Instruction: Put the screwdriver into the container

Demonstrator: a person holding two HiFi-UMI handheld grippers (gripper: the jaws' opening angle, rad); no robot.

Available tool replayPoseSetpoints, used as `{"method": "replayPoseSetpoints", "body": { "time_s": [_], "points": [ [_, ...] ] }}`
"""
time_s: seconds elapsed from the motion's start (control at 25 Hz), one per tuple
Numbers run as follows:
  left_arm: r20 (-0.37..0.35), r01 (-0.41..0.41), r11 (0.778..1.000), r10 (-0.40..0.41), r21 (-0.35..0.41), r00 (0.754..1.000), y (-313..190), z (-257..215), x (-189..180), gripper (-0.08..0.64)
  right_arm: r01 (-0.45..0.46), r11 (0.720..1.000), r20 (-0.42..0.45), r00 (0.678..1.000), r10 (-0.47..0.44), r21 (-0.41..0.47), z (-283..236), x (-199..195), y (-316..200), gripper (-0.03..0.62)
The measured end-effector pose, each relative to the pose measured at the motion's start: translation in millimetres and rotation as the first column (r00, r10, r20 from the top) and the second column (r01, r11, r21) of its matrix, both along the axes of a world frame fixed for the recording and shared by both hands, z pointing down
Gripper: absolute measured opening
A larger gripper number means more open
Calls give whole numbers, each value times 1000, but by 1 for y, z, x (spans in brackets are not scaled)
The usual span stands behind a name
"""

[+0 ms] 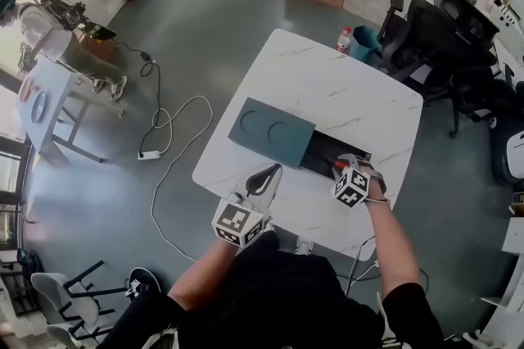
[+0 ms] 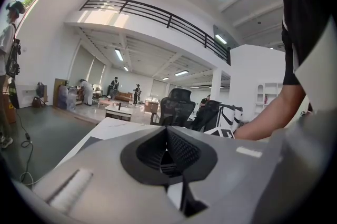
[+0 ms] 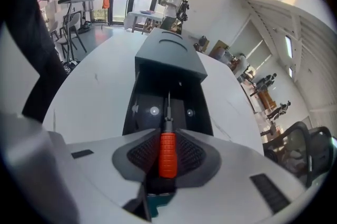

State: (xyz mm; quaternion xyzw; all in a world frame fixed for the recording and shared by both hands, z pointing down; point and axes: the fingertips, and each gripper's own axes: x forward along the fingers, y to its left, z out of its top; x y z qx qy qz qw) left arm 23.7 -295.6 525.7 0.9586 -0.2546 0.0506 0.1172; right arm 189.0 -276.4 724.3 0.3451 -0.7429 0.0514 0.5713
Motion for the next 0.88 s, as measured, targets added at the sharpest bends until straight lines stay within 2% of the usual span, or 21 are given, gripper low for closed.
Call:
{"method": "replayPoseSetpoints", "body": {
  "time_s": [0.24,0.56,0.64,0.88],
  "points": [
    [7,12,1000,-12,-3,1000,-8,4,-4,8,26,996,-12,1000,-27,-85,18,1,0,87],
    [20,17,1000,-17,-11,1000,-9,9,-10,8,4,991,18,1000,-2,-134,21,1,0,95],
    [20,18,1000,-18,-13,1000,-9,10,-10,8,12,992,14,1000,-11,-129,19,1,-2,120],
    [33,24,1000,-23,-16,999,-6,13,-12,8,1,999,38,999,1,-55,-12,1,-5,121]
  ]
}}
